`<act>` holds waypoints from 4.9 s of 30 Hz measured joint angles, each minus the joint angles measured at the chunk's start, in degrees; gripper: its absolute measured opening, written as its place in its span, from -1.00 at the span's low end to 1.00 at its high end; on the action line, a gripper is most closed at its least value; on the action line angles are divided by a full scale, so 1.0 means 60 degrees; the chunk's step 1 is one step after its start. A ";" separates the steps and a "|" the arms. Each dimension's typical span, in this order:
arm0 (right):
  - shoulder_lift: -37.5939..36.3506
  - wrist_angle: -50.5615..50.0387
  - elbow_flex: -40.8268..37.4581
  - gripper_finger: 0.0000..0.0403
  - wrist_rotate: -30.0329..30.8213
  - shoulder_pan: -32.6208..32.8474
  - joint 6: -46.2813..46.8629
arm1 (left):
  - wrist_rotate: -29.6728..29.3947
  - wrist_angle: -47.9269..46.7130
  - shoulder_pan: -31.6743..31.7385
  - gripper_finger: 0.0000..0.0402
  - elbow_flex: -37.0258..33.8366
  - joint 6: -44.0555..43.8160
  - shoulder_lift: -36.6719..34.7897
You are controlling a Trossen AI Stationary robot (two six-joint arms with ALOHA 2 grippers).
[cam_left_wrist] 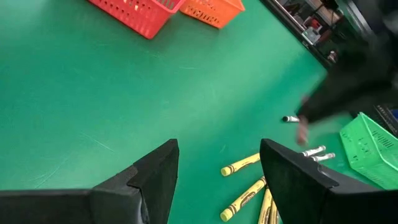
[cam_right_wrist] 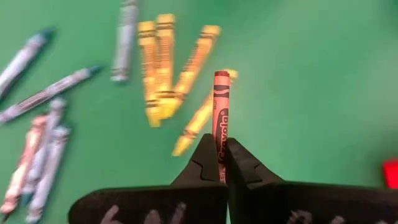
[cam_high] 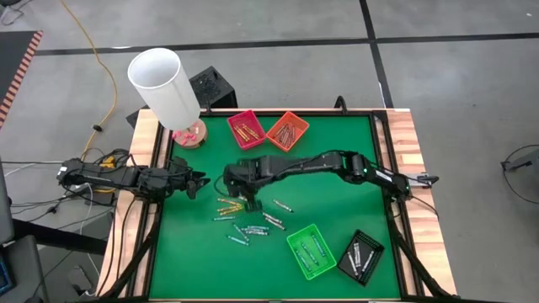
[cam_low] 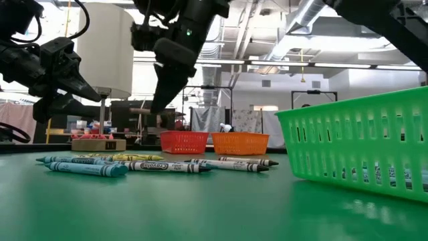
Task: Sort crayons
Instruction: Put the brown crayon into the orange bin, then put the light green crayon into the red bin
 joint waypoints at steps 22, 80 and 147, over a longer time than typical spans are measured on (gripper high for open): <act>-0.0198 -0.2501 0.0746 -0.98 0.2154 -0.2044 0.0930 | 0.0171 -0.0011 0.0000 0.07 0.0000 0.0018 0.0000; -0.6093 0.8532 -1.0576 -0.99 0.2279 -0.4637 0.5366 | 0.0251 -0.0025 -0.0007 0.07 0.0000 -0.0270 -0.0004; -0.5895 0.8444 -0.9588 -0.72 -0.0754 -0.1196 0.4090 | 0.0469 -0.0023 -0.0007 0.07 0.0000 -0.0428 -0.0002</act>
